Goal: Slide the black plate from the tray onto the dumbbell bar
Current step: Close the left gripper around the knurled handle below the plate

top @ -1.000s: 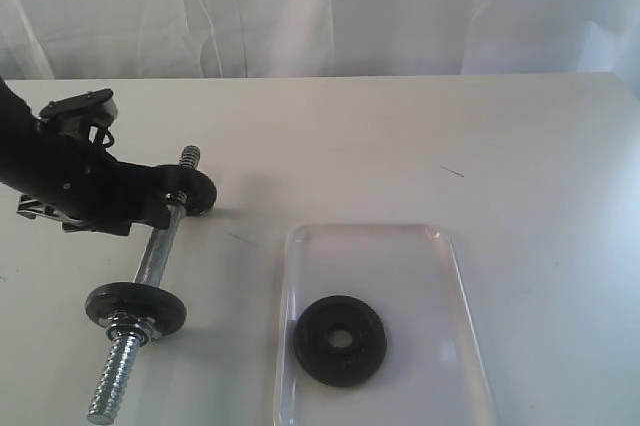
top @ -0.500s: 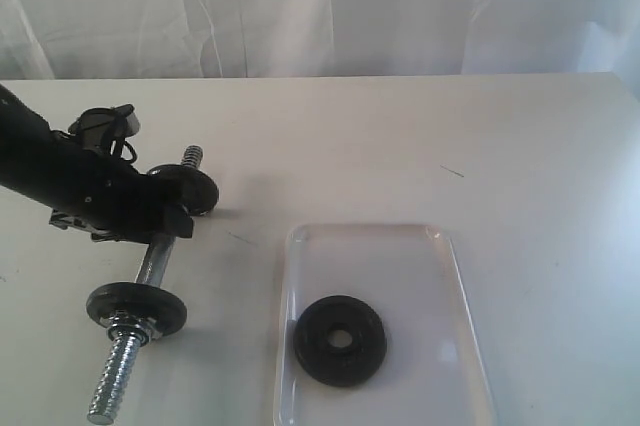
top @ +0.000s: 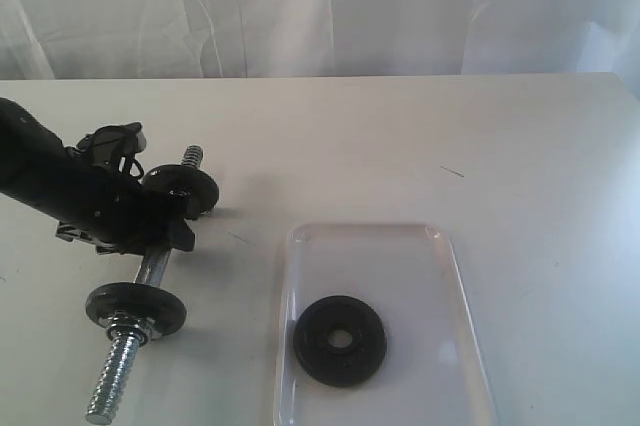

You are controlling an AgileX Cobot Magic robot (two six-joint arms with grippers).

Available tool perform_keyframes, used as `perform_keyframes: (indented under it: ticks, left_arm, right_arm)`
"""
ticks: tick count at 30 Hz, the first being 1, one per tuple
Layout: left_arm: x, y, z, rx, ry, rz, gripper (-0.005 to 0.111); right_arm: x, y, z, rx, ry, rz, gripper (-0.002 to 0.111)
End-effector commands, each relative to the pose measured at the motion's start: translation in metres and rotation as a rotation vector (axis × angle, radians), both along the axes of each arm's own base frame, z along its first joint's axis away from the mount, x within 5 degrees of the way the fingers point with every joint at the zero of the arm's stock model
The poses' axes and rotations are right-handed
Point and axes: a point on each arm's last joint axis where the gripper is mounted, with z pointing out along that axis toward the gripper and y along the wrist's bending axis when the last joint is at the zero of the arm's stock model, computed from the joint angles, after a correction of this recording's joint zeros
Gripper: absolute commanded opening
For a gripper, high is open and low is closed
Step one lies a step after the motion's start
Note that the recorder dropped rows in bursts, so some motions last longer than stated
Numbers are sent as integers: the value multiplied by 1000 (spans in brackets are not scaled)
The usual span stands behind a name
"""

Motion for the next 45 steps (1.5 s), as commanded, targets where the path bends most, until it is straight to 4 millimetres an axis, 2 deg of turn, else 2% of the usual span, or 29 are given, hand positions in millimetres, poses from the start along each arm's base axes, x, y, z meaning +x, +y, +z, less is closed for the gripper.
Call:
perform_keyframes:
  ticks: [1,31,38,45]
  left_arm:
    - [2,-2,3,-10,-14,10,55]
    - [4,-2,4,-32,-24,51,55]
    - [4,-2,4,-32,-24,51,48]
    - [4,-2,2,-28,-23,46,48]
  right_arm:
    - [0,0,-1,-2,-7,-2,0]
    - [0,0,-1,-2,-7,-2,0]
    - [0,0,-1,-2,-7,-2,0]
    - [0,0,-1,-2,-7,-2,0]
